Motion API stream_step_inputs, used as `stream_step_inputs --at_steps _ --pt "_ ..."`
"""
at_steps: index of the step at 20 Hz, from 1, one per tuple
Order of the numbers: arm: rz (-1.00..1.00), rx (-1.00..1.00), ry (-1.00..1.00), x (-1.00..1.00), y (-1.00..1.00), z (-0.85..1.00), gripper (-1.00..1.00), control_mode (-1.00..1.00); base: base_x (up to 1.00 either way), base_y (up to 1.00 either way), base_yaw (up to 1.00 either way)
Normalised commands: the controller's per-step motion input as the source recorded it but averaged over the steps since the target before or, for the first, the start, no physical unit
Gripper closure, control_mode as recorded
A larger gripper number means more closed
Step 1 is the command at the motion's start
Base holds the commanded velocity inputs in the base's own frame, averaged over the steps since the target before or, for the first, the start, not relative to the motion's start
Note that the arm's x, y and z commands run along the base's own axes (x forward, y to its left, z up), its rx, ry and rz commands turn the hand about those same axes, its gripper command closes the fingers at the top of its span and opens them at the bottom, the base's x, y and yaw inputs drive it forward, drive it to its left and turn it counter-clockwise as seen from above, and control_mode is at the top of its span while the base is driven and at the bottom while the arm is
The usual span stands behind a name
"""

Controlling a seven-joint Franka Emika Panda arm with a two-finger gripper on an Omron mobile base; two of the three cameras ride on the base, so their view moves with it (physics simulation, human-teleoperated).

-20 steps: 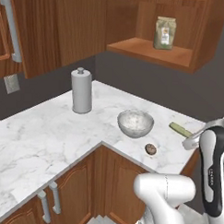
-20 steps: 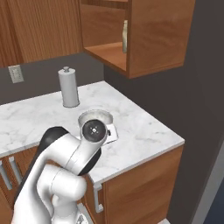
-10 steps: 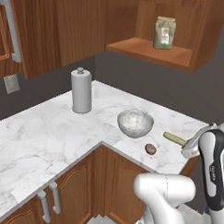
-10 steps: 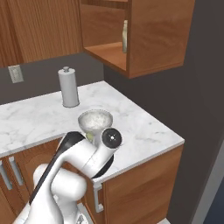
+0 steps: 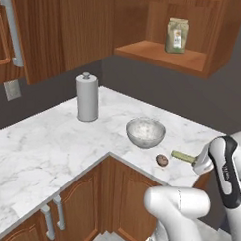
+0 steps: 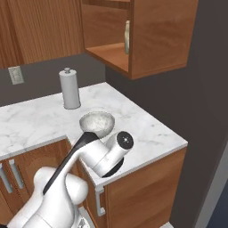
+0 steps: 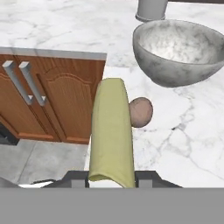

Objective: Pick the egg and butter from the fridge and place them by the bowl for mixing.

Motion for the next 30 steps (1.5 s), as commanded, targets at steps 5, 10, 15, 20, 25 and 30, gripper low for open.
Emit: stream_step_inputs --at_steps 5,10,15,20,25,30 --pt "0.02 0.00 0.03 0.23 -0.13 -0.26 1.00 -1.00 0.00 0.00 0.00" --pt "0.00 0.00 0.00 0.30 -0.03 -0.11 1.00 -1.00 0.00 0.00 0.00" --pt "0.00 0.00 0.00 0.33 0.00 -0.09 1.00 -1.00 0.00 0.00 0.00" --pt "0.00 0.00 0.00 0.26 -0.02 -0.21 1.00 -1.00 0.00 0.00 0.00" --pt "0.00 0.00 0.00 0.23 -0.01 -0.30 1.00 -1.00 0.00 0.00 0.00" --pt "0.00 0.00 0.00 0.31 0.00 -0.29 1.00 -1.00 0.00 0.00 0.00"
